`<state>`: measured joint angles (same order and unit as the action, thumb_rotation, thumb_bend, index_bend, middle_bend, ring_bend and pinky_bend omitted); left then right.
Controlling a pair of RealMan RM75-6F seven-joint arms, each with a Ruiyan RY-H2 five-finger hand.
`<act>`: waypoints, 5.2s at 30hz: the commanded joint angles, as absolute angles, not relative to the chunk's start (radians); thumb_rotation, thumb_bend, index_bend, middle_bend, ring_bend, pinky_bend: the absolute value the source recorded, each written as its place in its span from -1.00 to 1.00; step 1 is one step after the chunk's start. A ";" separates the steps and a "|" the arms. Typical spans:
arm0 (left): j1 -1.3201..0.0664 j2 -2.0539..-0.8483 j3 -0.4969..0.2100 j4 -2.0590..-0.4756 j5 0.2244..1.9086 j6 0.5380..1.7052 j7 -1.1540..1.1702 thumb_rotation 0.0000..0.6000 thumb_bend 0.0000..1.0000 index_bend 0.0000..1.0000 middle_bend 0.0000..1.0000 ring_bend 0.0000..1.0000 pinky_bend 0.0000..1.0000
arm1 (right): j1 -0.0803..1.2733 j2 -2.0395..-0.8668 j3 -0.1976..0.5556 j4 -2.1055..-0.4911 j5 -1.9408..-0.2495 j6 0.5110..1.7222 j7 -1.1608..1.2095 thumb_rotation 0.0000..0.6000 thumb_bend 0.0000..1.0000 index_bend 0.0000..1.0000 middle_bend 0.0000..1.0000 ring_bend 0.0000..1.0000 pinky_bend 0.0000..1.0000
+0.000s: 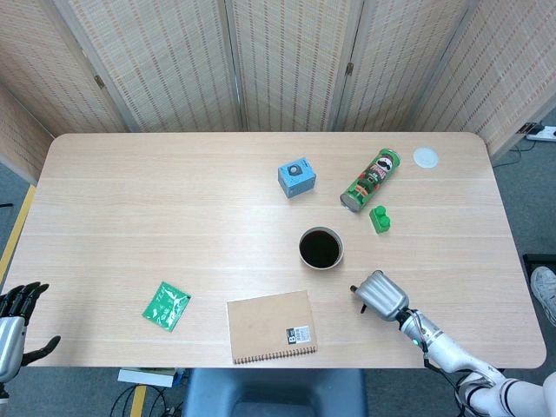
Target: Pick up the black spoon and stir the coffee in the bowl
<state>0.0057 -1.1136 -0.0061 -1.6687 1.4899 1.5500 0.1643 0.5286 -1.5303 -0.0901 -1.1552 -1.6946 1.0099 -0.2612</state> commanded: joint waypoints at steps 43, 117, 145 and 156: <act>0.015 -1.124 -0.009 -1.634 1.489 1.549 0.125 1.00 -0.59 -0.63 -0.66 -0.72 -0.62 | 0.622 -1.510 -0.092 -1.210 -1.700 0.912 -0.535 1.00 -0.55 0.07 0.99 1.00 1.00; 0.021 -1.109 -0.007 -1.663 1.493 1.552 0.142 1.00 -0.59 -0.63 -0.66 -0.72 -0.62 | 0.771 -1.684 0.228 -1.168 -1.339 0.865 0.346 1.00 -0.23 0.35 1.00 1.00 1.00; 0.019 -1.112 -0.009 -1.665 1.485 1.544 0.155 1.00 -0.59 -0.63 -0.66 -0.72 -0.62 | 0.749 -1.701 0.151 -1.041 -1.418 0.854 0.630 1.00 -0.22 0.38 1.00 1.00 1.00; 0.021 -1.108 -0.010 -1.668 1.472 1.540 0.163 1.00 -0.59 -0.63 -0.66 -0.72 -0.62 | 0.795 -1.762 0.188 -0.911 -1.392 0.814 0.659 1.00 -0.21 0.39 1.00 1.00 1.00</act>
<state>0.0212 -1.1084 -0.0101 -1.6675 1.4723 1.5400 0.1632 0.7844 -1.7486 0.1795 -0.9258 -1.3947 0.8191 0.6518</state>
